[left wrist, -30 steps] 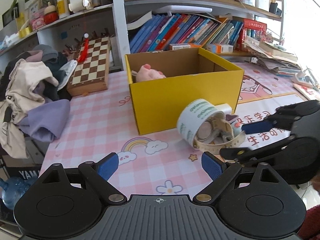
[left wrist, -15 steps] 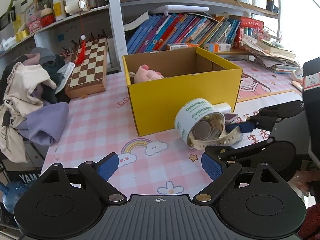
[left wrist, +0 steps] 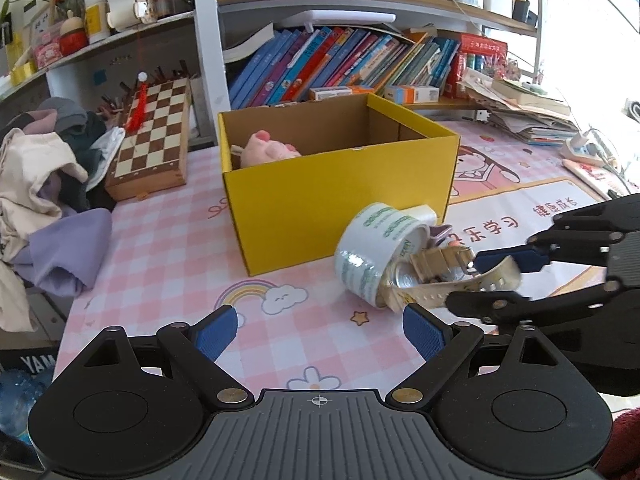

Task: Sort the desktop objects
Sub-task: 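Close the right tool on the white wristwatch strap, then pull the watch out of the tape roll with the right tool while the left tool approaches the tape roll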

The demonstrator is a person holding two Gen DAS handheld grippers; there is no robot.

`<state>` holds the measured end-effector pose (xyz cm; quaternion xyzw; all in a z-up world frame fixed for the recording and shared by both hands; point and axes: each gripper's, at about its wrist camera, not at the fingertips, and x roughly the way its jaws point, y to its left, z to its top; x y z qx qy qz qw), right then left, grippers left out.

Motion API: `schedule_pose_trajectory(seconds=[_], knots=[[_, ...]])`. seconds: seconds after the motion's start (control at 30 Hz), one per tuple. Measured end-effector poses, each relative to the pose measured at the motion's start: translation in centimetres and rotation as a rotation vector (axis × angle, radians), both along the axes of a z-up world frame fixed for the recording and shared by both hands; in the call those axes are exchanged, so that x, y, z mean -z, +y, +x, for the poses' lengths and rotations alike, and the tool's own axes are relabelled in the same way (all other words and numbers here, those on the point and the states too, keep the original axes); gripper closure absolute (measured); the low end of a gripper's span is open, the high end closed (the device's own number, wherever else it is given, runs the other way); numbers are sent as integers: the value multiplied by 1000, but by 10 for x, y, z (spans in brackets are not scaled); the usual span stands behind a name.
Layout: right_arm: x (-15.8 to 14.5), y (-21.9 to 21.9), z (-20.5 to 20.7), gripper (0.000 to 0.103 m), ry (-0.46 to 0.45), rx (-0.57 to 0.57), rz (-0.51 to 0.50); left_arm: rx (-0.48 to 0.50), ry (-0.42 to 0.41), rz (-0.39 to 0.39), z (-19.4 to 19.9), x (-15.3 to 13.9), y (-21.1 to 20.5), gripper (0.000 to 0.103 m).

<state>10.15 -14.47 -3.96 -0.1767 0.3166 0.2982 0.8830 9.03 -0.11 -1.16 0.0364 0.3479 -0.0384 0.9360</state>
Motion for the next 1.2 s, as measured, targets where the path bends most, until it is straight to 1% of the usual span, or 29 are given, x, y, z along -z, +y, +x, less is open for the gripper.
schedule_pose_trajectory(seconds=[0.1,0.17,0.27,0.33,0.4,0.47,0.53,0.63,0.73,0.83,0.93,1.0,1.07,1.1,1.2], knots=[[2,-8,-4,69,22,20,-19,28,11,-3,3,3,-6,11],[12,-12,-1,66,73,47,-54,49,20,-3,4,6,-11,11],[27,-18,4,65,156,95,-104,75,26,-2,4,9,-17,11],[31,-22,6,63,177,118,-109,87,29,-2,5,10,-20,11],[31,-25,6,56,183,129,-94,92,31,-1,5,10,-21,11],[25,-24,2,43,144,113,-71,91,29,-2,4,10,-21,11],[23,-20,1,36,124,87,-72,83,28,-3,5,10,-19,11],[23,-12,8,28,125,61,-84,68,21,-3,6,8,-16,11],[23,-4,18,23,135,45,-90,33,10,-3,8,6,-8,11],[27,2,34,23,172,51,-90,0,8,-8,11,5,-1,11],[34,4,47,24,228,61,-80,-18,15,-9,15,6,3,11],[39,4,53,27,261,67,-78,-17,25,-9,17,7,3,11],[43,4,55,37,280,68,-76,-9,33,-8,19,9,2,11],[44,4,56,37,284,68,-74,-5,35,-6,20,10,0,11],[47,4,55,41,290,63,-72,5,43,-2,22,12,-2,11]])
